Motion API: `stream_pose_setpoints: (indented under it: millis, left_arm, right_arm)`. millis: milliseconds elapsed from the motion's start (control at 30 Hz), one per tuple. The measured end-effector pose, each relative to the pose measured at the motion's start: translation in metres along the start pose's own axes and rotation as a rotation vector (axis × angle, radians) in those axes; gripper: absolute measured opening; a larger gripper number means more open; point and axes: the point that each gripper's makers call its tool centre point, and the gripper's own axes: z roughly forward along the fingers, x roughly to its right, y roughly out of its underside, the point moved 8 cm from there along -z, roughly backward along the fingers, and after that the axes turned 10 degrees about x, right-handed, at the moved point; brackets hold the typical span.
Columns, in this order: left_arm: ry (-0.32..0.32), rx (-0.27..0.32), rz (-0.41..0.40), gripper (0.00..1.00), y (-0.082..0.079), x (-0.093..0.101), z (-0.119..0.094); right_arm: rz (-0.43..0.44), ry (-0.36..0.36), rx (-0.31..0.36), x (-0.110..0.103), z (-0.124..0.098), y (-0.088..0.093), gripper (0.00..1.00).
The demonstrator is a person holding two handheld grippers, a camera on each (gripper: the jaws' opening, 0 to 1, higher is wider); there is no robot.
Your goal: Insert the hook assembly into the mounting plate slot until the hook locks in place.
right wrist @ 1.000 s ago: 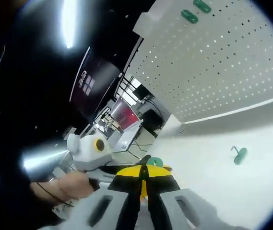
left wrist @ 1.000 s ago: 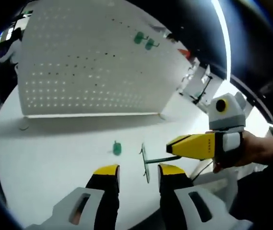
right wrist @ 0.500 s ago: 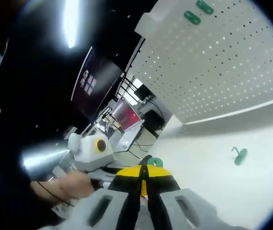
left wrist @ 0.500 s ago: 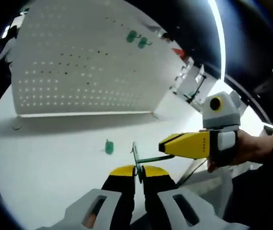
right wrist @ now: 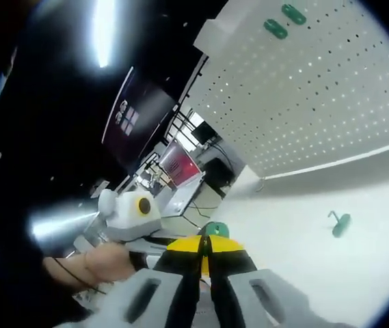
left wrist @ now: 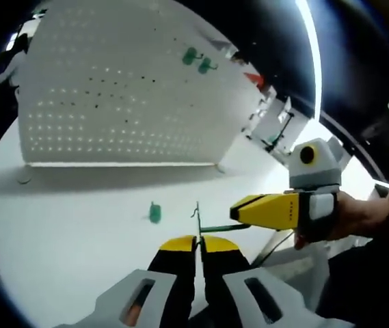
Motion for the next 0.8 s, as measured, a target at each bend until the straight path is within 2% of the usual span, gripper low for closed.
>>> stream_pose_setpoints:
  millis: [167,333,533,667,800]
  left_arm:
    - [-0.009,0.011,0.019,0.01,-0.006,0.002,0.001]
    - [-0.027,0.064,0.014,0.01,-0.015,0.002,0.002]
    - [-0.087,0.108,0.071,0.01,-0.026,-0.001,-0.001]
    - [-0.093,0.133,0.077,0.01,-0.032,0.001,0.000]
    - [-0.083,0.151,0.080,0.01,-0.034,0.008,0.004]
  right_arm:
    - [-0.018,0.008,0.014,-0.002,0.001,-0.005,0.00]
    - [-0.018,0.012,0.041,-0.005,0.003,-0.016,0.01]
    - [-0.104,0.038,0.084,-0.013,-0.002,-0.038,0.07]
    - [-0.181,0.056,0.074,-0.019,-0.001,-0.036,0.09]
    - [-0.190,0.073,0.076,-0.021,0.003,-0.029,0.10]
